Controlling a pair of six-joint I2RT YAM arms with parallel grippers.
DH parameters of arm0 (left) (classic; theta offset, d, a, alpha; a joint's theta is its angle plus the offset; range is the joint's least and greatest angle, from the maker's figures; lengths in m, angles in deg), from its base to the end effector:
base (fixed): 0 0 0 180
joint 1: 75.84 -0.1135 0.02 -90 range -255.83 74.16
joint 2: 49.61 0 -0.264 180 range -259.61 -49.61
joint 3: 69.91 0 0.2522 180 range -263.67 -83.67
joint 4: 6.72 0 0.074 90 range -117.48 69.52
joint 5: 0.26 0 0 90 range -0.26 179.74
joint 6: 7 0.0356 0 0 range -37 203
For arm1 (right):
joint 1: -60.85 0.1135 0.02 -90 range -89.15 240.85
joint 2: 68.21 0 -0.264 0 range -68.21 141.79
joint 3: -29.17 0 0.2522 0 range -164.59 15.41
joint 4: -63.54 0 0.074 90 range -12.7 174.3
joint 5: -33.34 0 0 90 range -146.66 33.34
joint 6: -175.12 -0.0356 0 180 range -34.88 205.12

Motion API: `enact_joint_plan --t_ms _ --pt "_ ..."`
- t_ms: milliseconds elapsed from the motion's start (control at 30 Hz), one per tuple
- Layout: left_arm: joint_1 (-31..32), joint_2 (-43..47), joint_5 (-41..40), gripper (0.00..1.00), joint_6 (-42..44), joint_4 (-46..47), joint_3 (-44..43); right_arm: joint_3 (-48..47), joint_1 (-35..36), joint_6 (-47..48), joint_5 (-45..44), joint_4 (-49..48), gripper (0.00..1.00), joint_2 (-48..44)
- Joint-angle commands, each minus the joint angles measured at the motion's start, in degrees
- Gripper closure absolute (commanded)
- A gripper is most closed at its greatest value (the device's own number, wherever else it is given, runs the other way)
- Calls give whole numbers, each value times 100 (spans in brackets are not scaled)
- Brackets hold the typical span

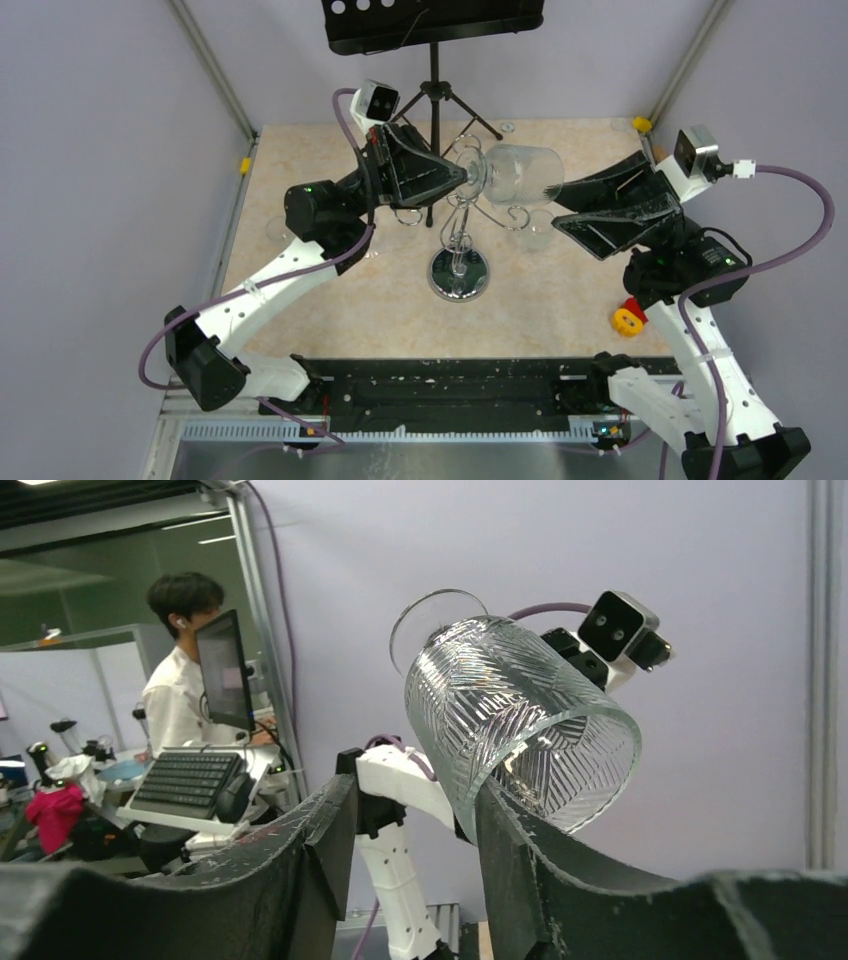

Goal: Take the wine glass off the wine glass rack

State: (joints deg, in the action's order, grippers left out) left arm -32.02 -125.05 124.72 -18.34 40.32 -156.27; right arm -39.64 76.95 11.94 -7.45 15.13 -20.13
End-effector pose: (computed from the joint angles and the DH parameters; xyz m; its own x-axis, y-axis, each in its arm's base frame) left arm 0.1706 -0.1920 0.5043 -0.8917 -0.2578 -0.3722 0.4450 -0.6503 -0.6157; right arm 0.1022 0.0575 0.4901 -0.1616 0.6042 -0.7803 -0.9868 -0.0881 0.1361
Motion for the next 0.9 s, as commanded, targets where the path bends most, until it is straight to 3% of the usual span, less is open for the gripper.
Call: enact_joint_plan --t_ms 0,333,433,600,767,867 --pt "-13 -164 -43 100 -218 519 -204 -227 46 -572 247 -1597 55 150" --pt "-13 -507 17 100 -556 830 -267 -434 43 -582 347 -1448 61 319" --pt "-13 -500 20 100 -513 775 -258 -452 47 -546 344 -1351 70 337" --pt "-12 -460 109 98 -316 543 -279 -475 43 -380 249 -996 100 293" --pt "-13 -321 223 77 122 196 -320 -504 48 210 38 -195 100 76" --pt "-21 -204 245 51 489 -96 -299 -567 50 834 -226 640 100 -182"
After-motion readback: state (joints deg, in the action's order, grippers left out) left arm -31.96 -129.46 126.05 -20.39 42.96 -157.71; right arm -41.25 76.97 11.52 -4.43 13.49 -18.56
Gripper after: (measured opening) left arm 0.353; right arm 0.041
